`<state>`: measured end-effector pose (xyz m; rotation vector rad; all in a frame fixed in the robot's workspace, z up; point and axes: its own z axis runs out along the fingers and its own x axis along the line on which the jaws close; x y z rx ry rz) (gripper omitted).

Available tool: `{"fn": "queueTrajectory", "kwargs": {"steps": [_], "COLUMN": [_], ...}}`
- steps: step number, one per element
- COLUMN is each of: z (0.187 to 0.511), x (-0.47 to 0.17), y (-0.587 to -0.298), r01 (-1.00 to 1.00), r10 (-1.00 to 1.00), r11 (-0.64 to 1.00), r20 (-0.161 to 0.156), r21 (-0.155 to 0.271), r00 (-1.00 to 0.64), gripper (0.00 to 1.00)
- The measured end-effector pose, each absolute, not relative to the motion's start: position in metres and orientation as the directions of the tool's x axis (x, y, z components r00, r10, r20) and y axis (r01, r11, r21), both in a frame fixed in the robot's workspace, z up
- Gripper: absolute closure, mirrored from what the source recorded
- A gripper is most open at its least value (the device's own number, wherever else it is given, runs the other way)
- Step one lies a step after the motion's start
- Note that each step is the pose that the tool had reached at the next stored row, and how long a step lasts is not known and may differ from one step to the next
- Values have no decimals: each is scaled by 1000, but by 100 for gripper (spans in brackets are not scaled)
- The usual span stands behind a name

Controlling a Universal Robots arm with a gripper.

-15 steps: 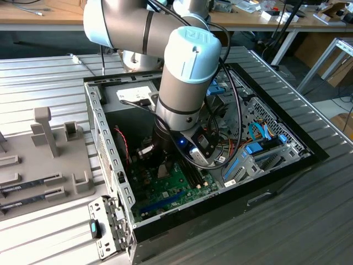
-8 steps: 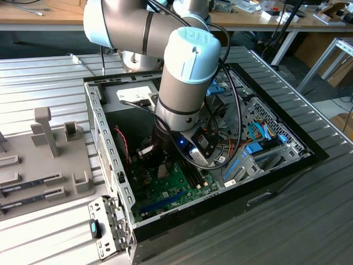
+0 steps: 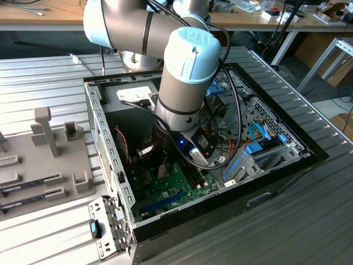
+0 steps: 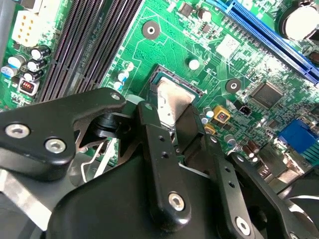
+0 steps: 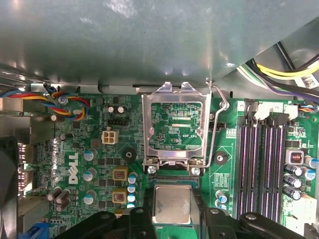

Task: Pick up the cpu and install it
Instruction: 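Place the cpu into insertion slot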

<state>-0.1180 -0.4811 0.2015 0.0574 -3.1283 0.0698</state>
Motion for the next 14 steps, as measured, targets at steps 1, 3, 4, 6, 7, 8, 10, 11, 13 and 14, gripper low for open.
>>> {"fn": "queueTrajectory", "kwargs": {"steps": [1, 3, 4, 6, 7, 8, 10, 11, 13, 14], "z": [201, 201, 201, 201, 201, 201, 201, 201, 201, 201], "x": [-118, -118, -118, -118, -118, -118, -118, -118, -118, -118], "y": [-481, -481, -481, -481, -481, -481, -481, -481, -481, -481], "r01": [-37, -37, -37, -37, -37, -37, -37, -37, -37, -38], "r10": [-36, -36, -36, -36, -36, -36, -36, -36, -36, -37], "r11": [998, 998, 998, 998, 998, 998, 998, 998, 998, 997], "r20": [13, 13, 13, 13, 13, 13, 13, 13, 13, 13], "r21": [-44, -44, -44, -44, -44, -44, -49, -52, -57, -61], "r00": [-999, -999, -999, -999, -999, -999, -999, -999, -999, -999], "gripper": [60, 60, 60, 60, 60, 60, 60, 60, 60, 60]}}
